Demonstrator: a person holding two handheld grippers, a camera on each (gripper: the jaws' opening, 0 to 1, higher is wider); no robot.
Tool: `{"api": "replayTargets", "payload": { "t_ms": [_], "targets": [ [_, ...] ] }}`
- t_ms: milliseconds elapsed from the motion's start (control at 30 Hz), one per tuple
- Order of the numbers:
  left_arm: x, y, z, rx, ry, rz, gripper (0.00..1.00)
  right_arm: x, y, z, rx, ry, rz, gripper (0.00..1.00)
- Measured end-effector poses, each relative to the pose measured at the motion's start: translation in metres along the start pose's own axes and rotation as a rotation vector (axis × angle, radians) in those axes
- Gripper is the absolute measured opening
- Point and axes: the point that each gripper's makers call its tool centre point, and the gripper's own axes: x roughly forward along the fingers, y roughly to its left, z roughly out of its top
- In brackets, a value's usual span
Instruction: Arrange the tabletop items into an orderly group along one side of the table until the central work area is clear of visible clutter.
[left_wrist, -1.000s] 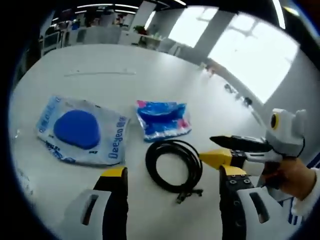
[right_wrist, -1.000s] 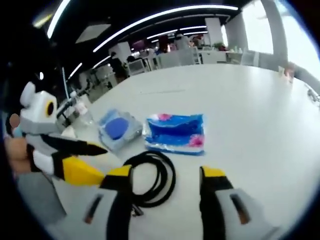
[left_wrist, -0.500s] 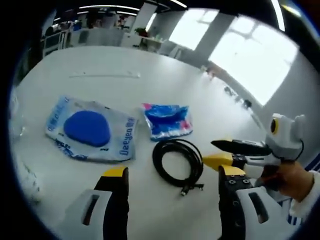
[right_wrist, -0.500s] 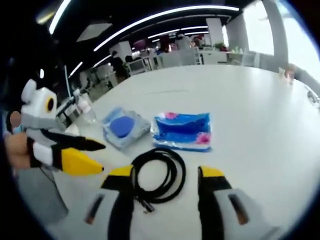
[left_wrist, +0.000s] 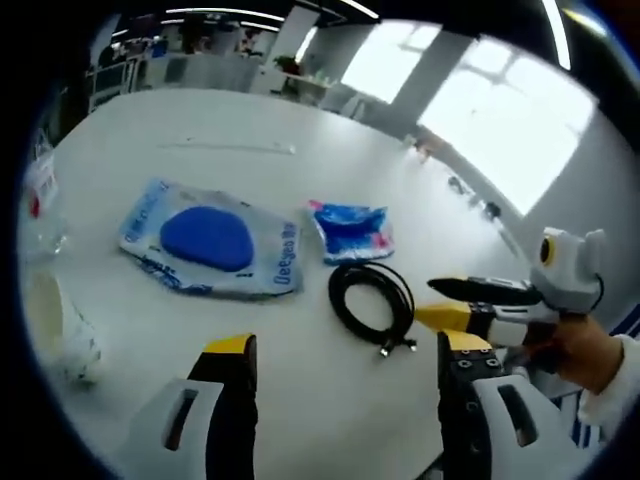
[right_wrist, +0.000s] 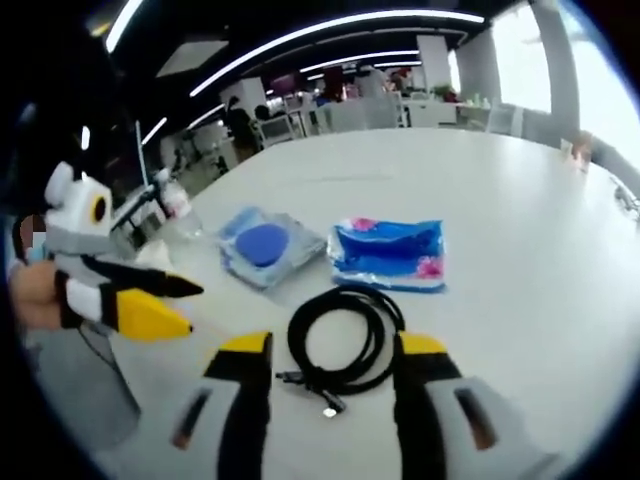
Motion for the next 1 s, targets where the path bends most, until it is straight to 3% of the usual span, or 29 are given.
{"api": "replayTargets", "payload": {
  "t_ms": [400, 1000],
  "targets": [
    [-0.036, 0.038, -0.017, 0.006, 0.013, 0.012, 0.71, -0.007, 0.02, -0.01, -0.027, 0.018, -0.015, 0.46],
    [-0.087, 0.069, -0.038, 0.021, 0.01, 0.022, 0.73, -0.014, 0.038, -0.019, -0.033, 0.031, -0.036, 0.46]
  ]
}}
